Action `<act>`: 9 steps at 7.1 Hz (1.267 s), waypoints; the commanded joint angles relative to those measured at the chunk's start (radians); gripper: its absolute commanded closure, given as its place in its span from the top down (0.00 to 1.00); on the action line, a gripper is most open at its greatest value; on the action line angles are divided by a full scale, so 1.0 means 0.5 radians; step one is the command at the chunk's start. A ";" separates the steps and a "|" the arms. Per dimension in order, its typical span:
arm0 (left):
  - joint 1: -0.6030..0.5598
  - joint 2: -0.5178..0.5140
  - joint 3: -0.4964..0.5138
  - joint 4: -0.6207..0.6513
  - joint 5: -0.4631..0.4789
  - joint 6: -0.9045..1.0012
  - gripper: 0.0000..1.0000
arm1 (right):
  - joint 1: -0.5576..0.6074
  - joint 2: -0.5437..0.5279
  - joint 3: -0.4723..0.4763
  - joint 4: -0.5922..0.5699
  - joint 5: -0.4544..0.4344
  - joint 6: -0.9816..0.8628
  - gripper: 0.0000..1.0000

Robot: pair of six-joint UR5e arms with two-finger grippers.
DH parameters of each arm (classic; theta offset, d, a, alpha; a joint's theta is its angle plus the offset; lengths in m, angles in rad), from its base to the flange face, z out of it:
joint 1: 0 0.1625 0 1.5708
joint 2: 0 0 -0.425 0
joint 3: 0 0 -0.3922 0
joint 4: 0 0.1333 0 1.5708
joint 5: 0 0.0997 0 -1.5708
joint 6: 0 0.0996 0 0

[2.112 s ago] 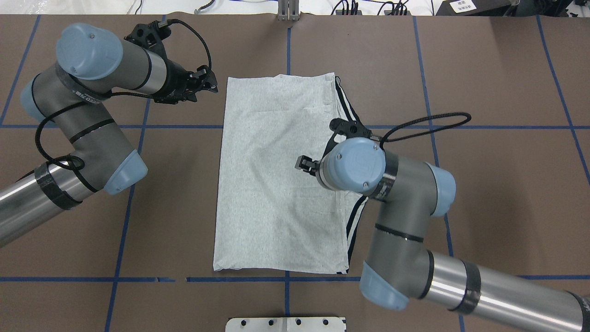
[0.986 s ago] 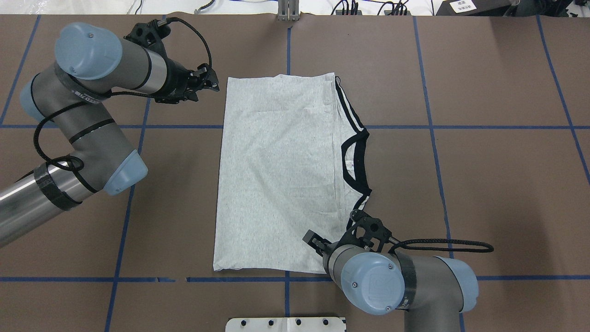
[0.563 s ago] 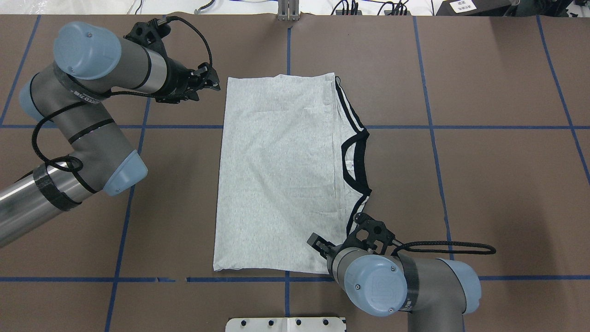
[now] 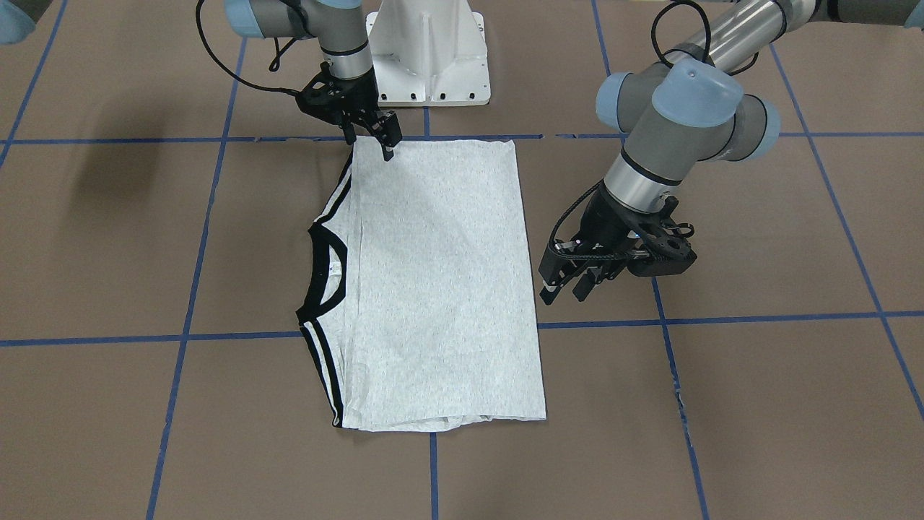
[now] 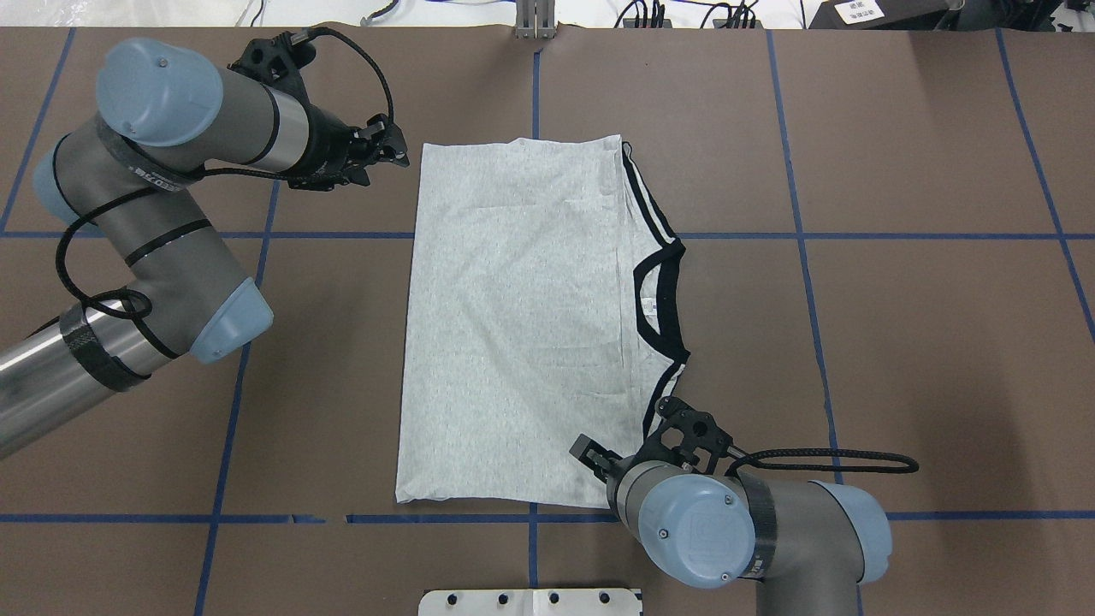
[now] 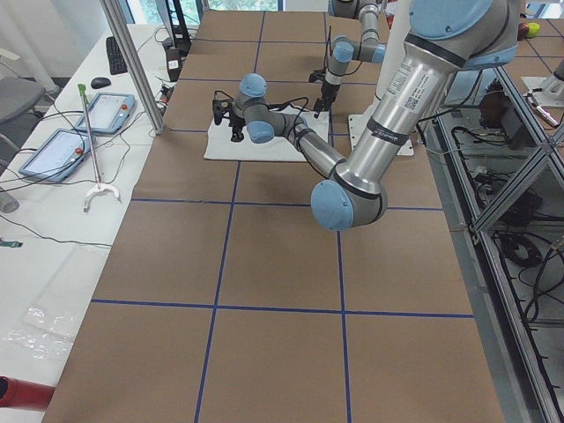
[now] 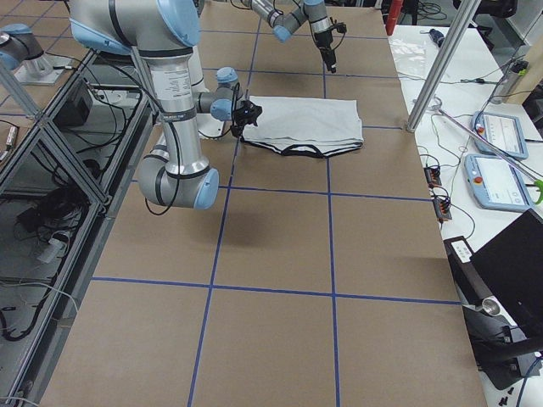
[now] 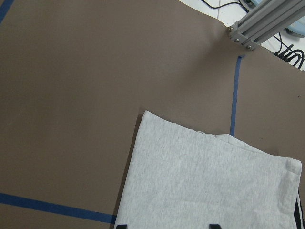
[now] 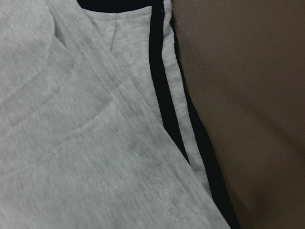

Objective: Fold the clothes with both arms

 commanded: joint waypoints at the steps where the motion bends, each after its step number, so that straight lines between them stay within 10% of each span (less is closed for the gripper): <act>1: -0.002 0.001 -0.007 0.000 0.000 0.001 0.65 | -0.002 0.000 -0.015 0.004 0.003 -0.001 1.00; 5: -0.005 0.001 -0.010 0.000 0.000 0.001 0.65 | -0.005 0.003 -0.033 0.004 0.003 -0.001 0.71; 8: -0.002 0.014 -0.044 0.058 0.000 0.001 0.65 | -0.005 0.003 -0.030 -0.009 0.000 0.011 0.07; 9: 0.004 0.014 -0.102 0.152 0.000 0.001 0.65 | -0.005 0.003 -0.027 -0.009 0.003 0.008 0.00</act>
